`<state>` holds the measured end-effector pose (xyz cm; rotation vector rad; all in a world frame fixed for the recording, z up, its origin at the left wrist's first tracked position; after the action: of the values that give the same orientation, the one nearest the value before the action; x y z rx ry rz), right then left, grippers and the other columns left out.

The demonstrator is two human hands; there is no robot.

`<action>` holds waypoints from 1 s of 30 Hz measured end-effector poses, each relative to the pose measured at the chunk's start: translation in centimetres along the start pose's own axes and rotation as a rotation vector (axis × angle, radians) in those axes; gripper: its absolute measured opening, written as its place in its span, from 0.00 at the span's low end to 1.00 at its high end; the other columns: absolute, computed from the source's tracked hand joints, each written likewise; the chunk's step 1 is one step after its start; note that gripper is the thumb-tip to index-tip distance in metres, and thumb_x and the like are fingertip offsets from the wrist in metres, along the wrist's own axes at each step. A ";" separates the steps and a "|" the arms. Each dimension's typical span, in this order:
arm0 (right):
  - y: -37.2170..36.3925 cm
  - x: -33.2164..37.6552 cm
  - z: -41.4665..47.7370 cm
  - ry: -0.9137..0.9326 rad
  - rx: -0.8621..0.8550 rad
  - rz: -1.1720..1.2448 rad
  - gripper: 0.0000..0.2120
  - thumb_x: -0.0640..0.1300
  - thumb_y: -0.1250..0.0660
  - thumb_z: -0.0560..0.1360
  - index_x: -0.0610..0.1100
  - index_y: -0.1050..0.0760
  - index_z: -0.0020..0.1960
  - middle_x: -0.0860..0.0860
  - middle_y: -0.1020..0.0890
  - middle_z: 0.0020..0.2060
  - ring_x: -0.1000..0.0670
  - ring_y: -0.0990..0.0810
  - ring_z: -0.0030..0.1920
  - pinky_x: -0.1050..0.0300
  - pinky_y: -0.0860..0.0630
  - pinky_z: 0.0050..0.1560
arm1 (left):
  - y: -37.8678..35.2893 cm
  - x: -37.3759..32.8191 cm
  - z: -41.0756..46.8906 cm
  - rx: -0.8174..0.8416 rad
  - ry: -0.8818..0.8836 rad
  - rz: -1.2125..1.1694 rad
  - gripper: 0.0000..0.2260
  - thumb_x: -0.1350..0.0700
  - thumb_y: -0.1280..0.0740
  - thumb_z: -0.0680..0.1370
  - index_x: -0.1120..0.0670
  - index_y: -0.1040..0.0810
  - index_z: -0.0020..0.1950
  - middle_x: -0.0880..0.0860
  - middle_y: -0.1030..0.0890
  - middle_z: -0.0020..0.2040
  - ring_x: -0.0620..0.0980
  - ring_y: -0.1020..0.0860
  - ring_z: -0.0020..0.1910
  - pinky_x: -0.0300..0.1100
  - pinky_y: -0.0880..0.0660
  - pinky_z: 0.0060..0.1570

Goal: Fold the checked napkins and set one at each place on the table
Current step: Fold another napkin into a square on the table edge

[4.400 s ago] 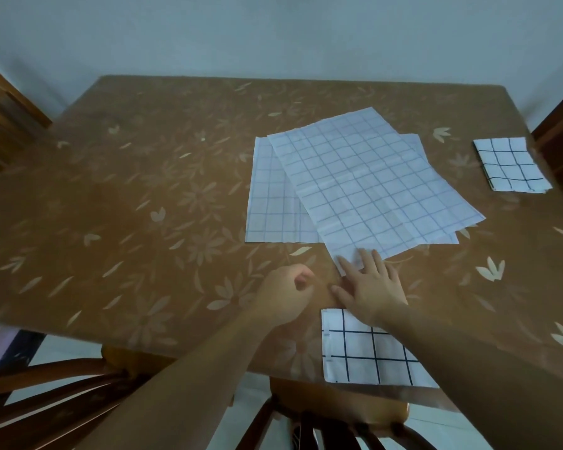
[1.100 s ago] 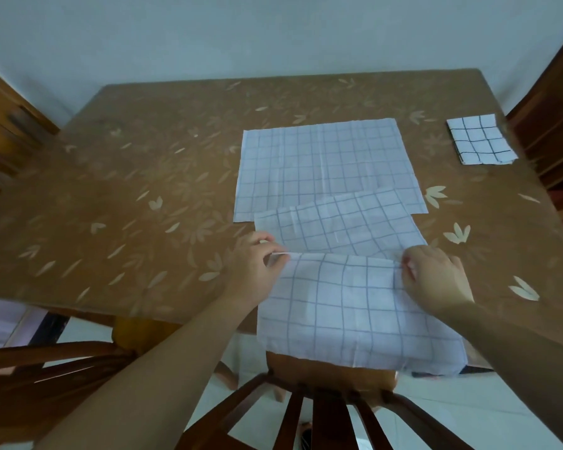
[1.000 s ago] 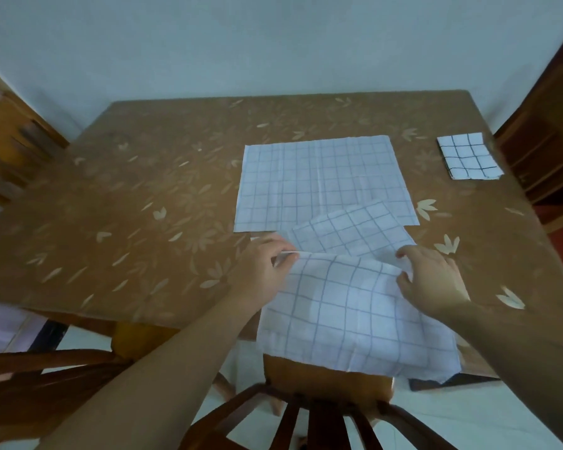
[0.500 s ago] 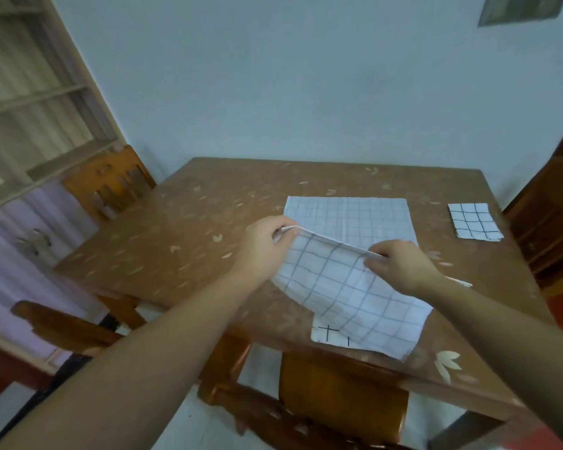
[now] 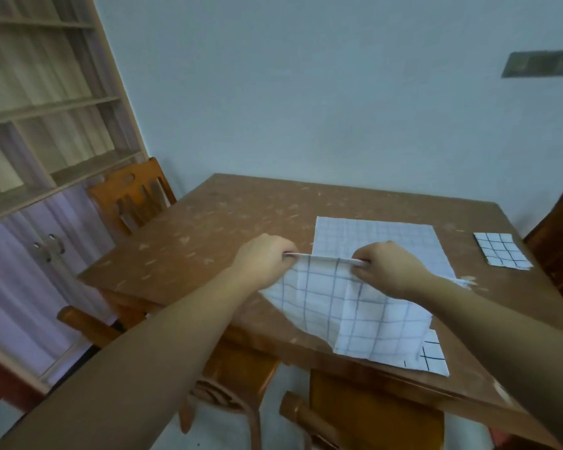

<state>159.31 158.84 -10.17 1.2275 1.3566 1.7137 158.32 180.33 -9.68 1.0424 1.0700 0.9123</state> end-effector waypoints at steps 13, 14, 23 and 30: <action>-6.7 8.0 9.0 -0.126 0.090 -0.102 0.14 0.45 0.37 0.77 0.46 0.29 0.33 0.47 0.22 0.34 0.43 0.23 0.39 0.51 0.27 0.37 | 1.5 18.8 1.0 0.070 0.010 0.051 0.13 0.54 0.41 0.80 0.47 0.16 0.51 0.48 0.16 0.48 0.53 0.20 0.47 0.47 0.22 0.43; -7.1 7.9 9.7 -0.132 0.102 -0.108 0.13 0.45 0.38 0.77 0.46 0.28 0.34 0.47 0.21 0.35 0.44 0.22 0.39 0.50 0.26 0.38 | 1.2 19.6 1.4 0.082 0.018 0.068 0.13 0.55 0.41 0.80 0.48 0.17 0.51 0.49 0.16 0.47 0.53 0.20 0.46 0.46 0.23 0.42; -9.5 6.0 17.2 -0.121 0.176 -0.102 0.08 0.46 0.40 0.77 0.52 0.24 0.42 0.51 0.19 0.43 0.46 0.21 0.45 0.49 0.22 0.46 | 1.0 25.6 5.2 0.073 0.150 0.125 0.12 0.57 0.40 0.81 0.49 0.17 0.55 0.49 0.17 0.50 0.51 0.22 0.45 0.46 0.22 0.46; -5.9 4.8 21.9 -0.165 -0.128 -0.160 0.14 0.43 0.44 0.79 0.51 0.21 0.57 0.46 0.17 0.50 0.41 0.20 0.49 0.51 0.23 0.42 | 2.4 27.4 10.8 -0.091 0.126 0.042 0.12 0.61 0.39 0.78 0.50 0.16 0.49 0.50 0.16 0.45 0.52 0.22 0.43 0.46 0.24 0.39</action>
<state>177.39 172.97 -13.58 1.1303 1.1949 1.5279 175.16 204.47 -12.31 0.9445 1.1039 1.0628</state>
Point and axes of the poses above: each hand's wrist, its own z-axis towards the middle knuckle, its own y-axis out of the back of the hand, x = y × z, the point moved 4 cm from there along z, towards the middle knuckle
